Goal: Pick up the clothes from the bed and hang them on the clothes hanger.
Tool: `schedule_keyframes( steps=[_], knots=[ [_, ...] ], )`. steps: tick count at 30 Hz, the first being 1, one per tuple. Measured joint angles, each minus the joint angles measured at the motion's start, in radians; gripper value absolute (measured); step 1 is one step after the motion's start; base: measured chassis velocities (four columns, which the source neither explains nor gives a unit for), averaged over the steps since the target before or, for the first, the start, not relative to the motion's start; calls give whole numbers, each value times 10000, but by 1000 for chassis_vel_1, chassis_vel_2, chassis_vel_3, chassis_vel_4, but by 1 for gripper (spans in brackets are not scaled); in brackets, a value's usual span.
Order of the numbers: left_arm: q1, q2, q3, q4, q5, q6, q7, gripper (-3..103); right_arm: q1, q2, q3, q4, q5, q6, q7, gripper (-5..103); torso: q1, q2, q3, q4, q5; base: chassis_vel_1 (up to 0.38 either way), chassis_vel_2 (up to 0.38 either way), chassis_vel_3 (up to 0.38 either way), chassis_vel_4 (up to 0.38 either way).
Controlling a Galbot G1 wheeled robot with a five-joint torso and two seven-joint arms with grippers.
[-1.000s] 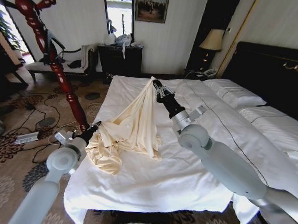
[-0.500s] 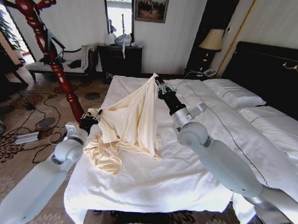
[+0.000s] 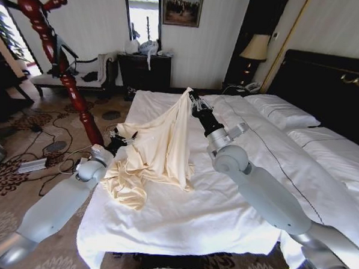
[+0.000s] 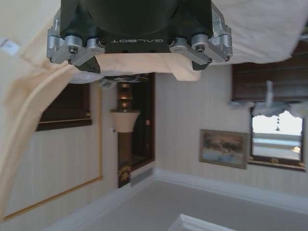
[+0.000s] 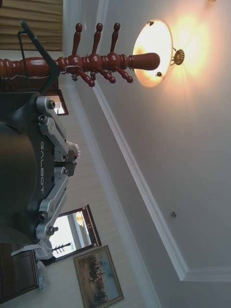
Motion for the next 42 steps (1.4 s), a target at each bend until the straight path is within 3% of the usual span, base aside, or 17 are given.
schedule_keyframes(
  steps=[5, 9, 11, 13, 15, 16, 19, 24, 27, 28, 30, 32, 33, 35, 38, 39, 42],
  knots=[
    [714, 582, -532, -1083, -728, 487, 1334, 100, 33, 57, 3, -81, -15, 13, -10, 0, -2, 1, -2, -1, 2, 0, 0, 0, 0],
    [1365, 990, -1004, -1470, -189, 765, 2109, 100, 109, 154, -8, -173, -34, 17, -29, 0, -2, 1, -2, 1, 3, 0, 0, 0, 0],
    [1738, 1123, -1298, -1475, 1482, 743, 1899, 100, 190, 234, -21, -255, -44, 21, -46, 0, -3, 1, -2, 3, 0, 0, 0, 0, 0],
    [2008, 1127, -1705, -1192, 4023, 638, 975, 100, 279, 317, -25, -349, -62, 30, -64, 0, -2, 0, -2, 0, -2, 0, 0, 0, 0],
    [2173, 1134, -1920, -1123, 4639, 529, 1006, 100, 307, 349, -34, -385, -66, 31, -68, 0, -2, 0, -2, 0, 1, 0, 0, 0, 0],
    [2408, 1183, -2058, -1225, 4506, 435, 1354, 100, 337, 377, -52, -428, -72, 31, -76, 0, 0, 0, -2, 1, -1, 0, 0, 0, 0],
    [3067, 1301, -2214, -2055, 1952, 701, 2491, 100, 427, 458, -139, -540, -108, 31, -117, 0, -2, 1, -2, 4, 2, 0, 0, 0, 0],
    [3083, 1035, -2180, -2133, 677, 748, 2702, 100, 511, 528, -219, -625, -111, 31, -118, 0, -4, 1, -3, -3, 1, 0, 0, 0, 0],
    [3232, 587, -2217, -2717, -1650, 1501, 1816, 100, 529, 478, -224, -636, -101, 31, -116, 0, 3, 0, 0, 1, -1, 0, 0, 0, 0],
    [3232, 587, -2217, -2717, -1650, 1501, 1816, 100, 529, 478, -224, -636, -101, 31, -116, 0, 3, 0, 0, 1, -1, 0, 0, 0, 0],
    [3506, 348, -2273, -3305, -2844, 2001, 1152, 100, 534, 393, -219, -646, -98, 30, -125, 0, 0, 1, -1, -3, 4, 0, 0, 0, 0],
    [3797, 207, -2168, -3802, -3174, 2366, 335, 100, 549, 363, -194, -680, -98, 30, -141, 0, -3, 1, -3, -3, 6, 0, 0, 0, 0],
    [3917, 58, -1977, -4094, -2925, 2612, -431, 100, 553, 369, -165, -692, -97, 30, -143, 0, -4, 2, -3, 1, 4, 0, 0, 0, 0],
    [3958, -42, -1823, -4241, -2647, 2777, -877, 100, 560, 387, -149, -692, -94, 30, -140, 0, -4, 1, -3, 1, 3, 0, 0, 0, 0],
    [4107, -297, -1097, -4518, -888, 3131, -1902, 100, 675, 488, -135, -651, 98, 30, 44, 0, -1, 0, -1, -1, 3, 0, 0, 0, 0],
    [4107, -297, -1097, -4518, -888, 3131, -1902, 100, 675, 488, -135, -651, 98, 30, 44, 0, -1, 0, -1, -1, 3, 0, 0, 0, 0],
    [4426, -327, -548, -4188, 2078, 3084, -1950, 100, 987, 616, -134, -506, 431, 5, 241, 0, -3, 1, -2, -3, 2, 0, 0, 0, 0]
  ],
)
